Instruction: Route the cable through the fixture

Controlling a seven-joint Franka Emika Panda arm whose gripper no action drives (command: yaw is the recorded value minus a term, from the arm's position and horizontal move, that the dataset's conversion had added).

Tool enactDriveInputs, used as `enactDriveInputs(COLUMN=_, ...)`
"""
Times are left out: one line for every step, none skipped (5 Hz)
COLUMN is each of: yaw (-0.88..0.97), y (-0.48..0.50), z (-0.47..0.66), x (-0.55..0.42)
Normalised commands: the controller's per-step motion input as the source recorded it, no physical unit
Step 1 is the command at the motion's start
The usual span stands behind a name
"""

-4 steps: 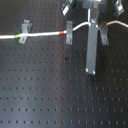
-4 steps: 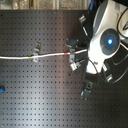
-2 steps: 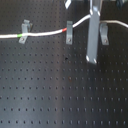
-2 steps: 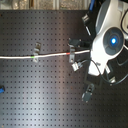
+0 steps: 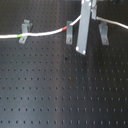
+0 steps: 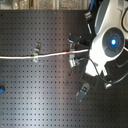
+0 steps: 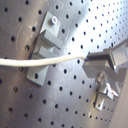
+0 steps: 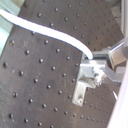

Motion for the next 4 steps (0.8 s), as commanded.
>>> enactDriveInputs(yaw=0.74, y=0.236, z=0.28, x=0.126)
enactDriveInputs(yaw=0.86, y=0.143, z=0.26, x=0.079)
enactDriveInputs(yaw=0.94, y=0.065, z=0.3, x=0.044)
enactDriveInputs(yaw=0.96, y=0.033, z=0.31, x=0.028)
